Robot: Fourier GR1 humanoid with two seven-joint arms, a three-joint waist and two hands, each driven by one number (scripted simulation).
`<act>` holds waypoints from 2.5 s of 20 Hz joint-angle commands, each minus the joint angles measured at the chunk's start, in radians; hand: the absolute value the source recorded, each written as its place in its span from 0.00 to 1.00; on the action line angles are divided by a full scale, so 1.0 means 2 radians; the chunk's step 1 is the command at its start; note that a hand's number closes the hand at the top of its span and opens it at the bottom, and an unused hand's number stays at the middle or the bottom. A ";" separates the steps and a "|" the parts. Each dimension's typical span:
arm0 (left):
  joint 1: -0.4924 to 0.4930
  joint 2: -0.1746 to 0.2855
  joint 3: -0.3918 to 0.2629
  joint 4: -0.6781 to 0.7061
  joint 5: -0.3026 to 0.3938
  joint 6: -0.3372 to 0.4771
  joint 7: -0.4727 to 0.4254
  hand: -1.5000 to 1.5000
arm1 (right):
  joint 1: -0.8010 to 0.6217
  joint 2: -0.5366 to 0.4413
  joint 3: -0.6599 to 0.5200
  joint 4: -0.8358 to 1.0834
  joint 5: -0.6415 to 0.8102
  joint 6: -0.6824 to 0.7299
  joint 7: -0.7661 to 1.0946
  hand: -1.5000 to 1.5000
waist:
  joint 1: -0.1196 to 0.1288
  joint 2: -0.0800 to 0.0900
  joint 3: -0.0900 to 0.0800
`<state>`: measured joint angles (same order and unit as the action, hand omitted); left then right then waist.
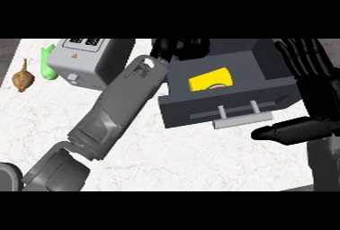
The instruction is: Pick up the cup, place it into the drawer and close the drawer
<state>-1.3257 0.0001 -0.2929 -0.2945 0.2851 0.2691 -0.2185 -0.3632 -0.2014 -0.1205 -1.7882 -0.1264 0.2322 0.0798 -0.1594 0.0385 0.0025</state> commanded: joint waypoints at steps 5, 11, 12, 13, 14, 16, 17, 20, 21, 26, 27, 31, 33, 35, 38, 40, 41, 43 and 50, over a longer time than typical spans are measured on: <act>0.022 0.000 -0.019 -0.019 0.055 0.004 -0.020 0.00 | -0.021 0.005 0.021 0.009 -0.019 0.026 -0.002 0.00 | -0.028 0.008 0.000; 0.031 0.000 0.003 -0.049 0.114 -0.017 -0.073 0.00 | -0.037 0.015 0.078 0.007 -0.086 0.105 0.018 1.00 | -0.026 0.009 -0.002; 0.036 0.000 0.005 -0.060 0.126 -0.022 -0.086 0.00 | -0.021 0.010 0.087 0.005 -0.095 0.127 0.012 1.00 | -0.024 0.005 -0.001; 0.037 0.000 0.002 -0.060 0.130 -0.010 -0.099 0.00 | -0.021 0.004 0.088 0.001 -0.110 0.140 0.021 1.00 | -0.027 0.004 -0.001; 0.039 0.000 0.005 -0.067 0.140 -0.017 -0.112 0.00 | -0.021 0.000 0.099 0.015 -0.109 0.151 0.028 1.00 | -0.014 0.003 -0.001; 0.021 0.000 0.015 -0.063 0.155 0.008 -0.111 0.00 | -0.010 -0.032 0.110 0.011 -0.102 0.183 0.042 1.00 | -0.008 -0.001 -0.001; 0.027 0.000 0.018 -0.061 0.158 0.008 -0.119 0.00 | -0.007 -0.049 0.132 0.005 -0.077 0.198 0.054 1.00 | 0.000 -0.003 -0.002; 0.023 0.000 0.019 -0.053 0.168 0.013 -0.130 0.00 | -0.007 -0.085 0.139 0.006 -0.052 0.217 0.077 1.00 | 0.018 -0.006 -0.002; 0.028 0.000 0.013 -0.052 0.172 0.027 -0.138 0.00 | -0.002 -0.081 0.157 -0.007 -0.029 0.208 0.091 0.00 | 0.018 -0.008 -0.002; 0.046 0.000 0.012 -0.048 0.187 0.023 -0.152 0.00 | 0.028 -0.100 0.173 -0.009 0.128 0.174 0.033 0.00 | 0.045 -0.011 -0.001; 0.051 0.000 0.013 -0.048 0.191 0.022 -0.160 0.00 | 0.023 -0.086 0.188 -0.014 0.137 0.159 0.056 0.00 | 0.050 -0.013 -0.001; 0.057 0.000 0.027 -0.056 0.194 0.000 -0.170 0.00 | 0.042 -0.078 0.211 0.102 0.233 0.113 -0.025 0.00 | 0.075 -0.011 0.000; 0.075 0.000 0.030 -0.070 0.194 -0.010 -0.163 0.00 | 0.024 -0.064 0.228 0.152 0.261 0.095 -0.024 0.00 | 0.089 -0.015 -0.001; 0.097 0.012 0.028 -0.088 0.191 -0.026 -0.171 0.00 | 0.011 -0.070 0.231 0.210 0.274 0.097 -0.059 0.00 | 0.094 -0.016 -0.001; 0.116 0.020 0.034 -0.108 0.198 -0.026 -0.171 0.00 | -0.013 -0.060 0.244 0.304 0.316 0.063 -0.101 0.00 | 0.108 -0.015 0.000; 0.132 0.024 0.034 -0.118 0.195 -0.019 -0.174 0.00 | -0.038 -0.054 0.242 0.369 0.331 0.049 -0.131 1.00 | 0.106 -0.016 0.000; 0.131 0.029 0.029 -0.127 0.196 -0.039 -0.158 0.00 | -0.061 -0.047 0.229 0.412 0.331 0.038 -0.139 1.00 | 0.117 -0.014 0.000; 0.150 0.064 0.033 -0.141 0.200 -0.071 -0.153 0.00 | -0.100 -0.044 0.208 0.458 0.327 0.033 -0.148 1.00 | 0.122 -0.013 0.000; 0.189 0.081 0.030 -0.183 0.204 -0.084 -0.136 0.00 | -0.186 -0.052 0.134 0.579 0.305 -0.024 -0.232 1.00 | 0.144 -0.009 0.001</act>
<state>-0.9813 0.1298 -0.2342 -0.6196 0.6840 0.1306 -0.5188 -0.6356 -0.2858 0.2341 -0.7503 0.5158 0.2242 -0.3190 0.1075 0.0189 0.0049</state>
